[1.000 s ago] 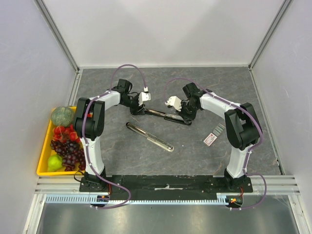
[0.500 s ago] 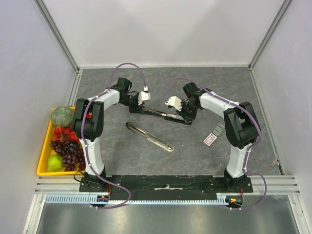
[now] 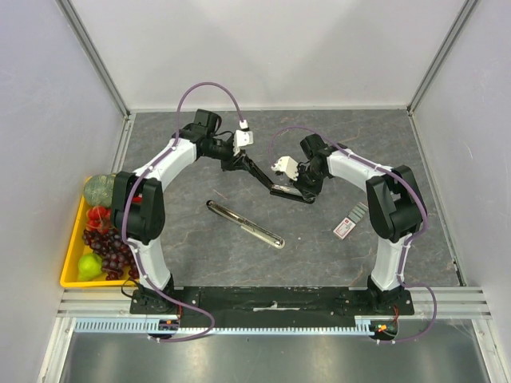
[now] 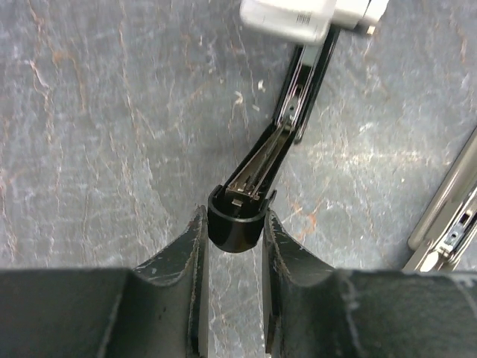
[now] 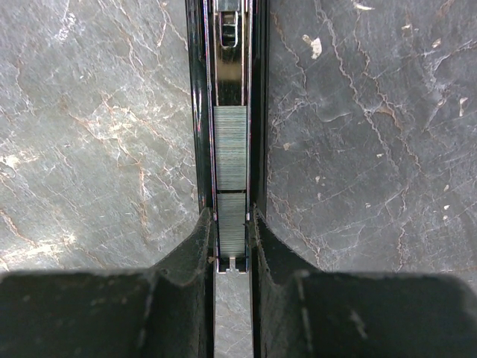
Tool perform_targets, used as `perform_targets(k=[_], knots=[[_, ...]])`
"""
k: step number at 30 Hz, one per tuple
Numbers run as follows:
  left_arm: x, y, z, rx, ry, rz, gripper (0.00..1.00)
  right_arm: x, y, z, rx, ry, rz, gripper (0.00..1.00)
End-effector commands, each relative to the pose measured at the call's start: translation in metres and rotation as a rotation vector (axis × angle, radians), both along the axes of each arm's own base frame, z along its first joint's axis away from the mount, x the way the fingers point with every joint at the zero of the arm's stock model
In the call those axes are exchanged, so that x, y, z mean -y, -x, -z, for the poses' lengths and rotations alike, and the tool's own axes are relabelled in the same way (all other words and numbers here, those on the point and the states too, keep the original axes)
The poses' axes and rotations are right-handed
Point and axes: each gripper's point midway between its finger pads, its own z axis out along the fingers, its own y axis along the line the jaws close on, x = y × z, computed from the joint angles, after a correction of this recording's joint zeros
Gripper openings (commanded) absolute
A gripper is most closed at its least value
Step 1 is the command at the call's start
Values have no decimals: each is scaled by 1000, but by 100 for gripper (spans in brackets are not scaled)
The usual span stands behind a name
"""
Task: Load the staples into the stapler
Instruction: Close the stapler at the center of the board.
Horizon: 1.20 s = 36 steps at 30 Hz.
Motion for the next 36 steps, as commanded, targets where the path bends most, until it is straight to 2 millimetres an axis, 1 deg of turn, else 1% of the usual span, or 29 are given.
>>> perform_targets(k=[1, 2, 6, 12, 18, 19, 20, 21, 23, 24, 26, 28, 29, 31, 36], knots=[[43, 18, -46, -71, 144, 20, 2, -16, -4, 1, -11, -24, 36, 0], [47, 16, -47, -73, 144, 4, 2, -16, -4, 1, -12, -18, 39, 0], [65, 19, -52, -71, 150, 0, 2, -17, -3, 2, -14, -10, 43, 0], [84, 26, -52, -90, 151, -4, 2, -18, -2, 3, -14, -3, 46, 0], [90, 28, -52, -114, 165, -8, 2, -18, 0, 2, -17, -5, 41, 0], [90, 28, -52, -116, 166, -7, 2, -20, 2, 0, -19, -20, 27, 4], [91, 28, -51, -119, 167, -8, 2, -21, 2, -2, -19, -29, 27, 11], [90, 28, -49, -123, 164, -9, 2, -21, 3, -3, -23, -42, 29, 26], [90, 28, -47, -125, 162, -9, 2, -24, 4, -10, -31, -90, 22, 34], [90, 28, -45, -129, 159, -9, 2, -22, 3, -12, -36, -107, 31, 37], [90, 29, -43, -134, 158, -9, 2, -25, 4, -17, -50, -157, 22, 38], [90, 29, -41, -138, 155, -10, 2, -21, 4, -19, -66, -185, 29, 40], [90, 29, -41, -136, 154, -11, 2, -23, 6, -21, -74, -208, 17, 40], [89, 29, -40, -136, 152, -11, 2, -21, 7, -24, -82, -229, 14, 41], [90, 29, -43, -138, 156, -15, 2, -24, 14, -32, -92, -282, -25, 42]])
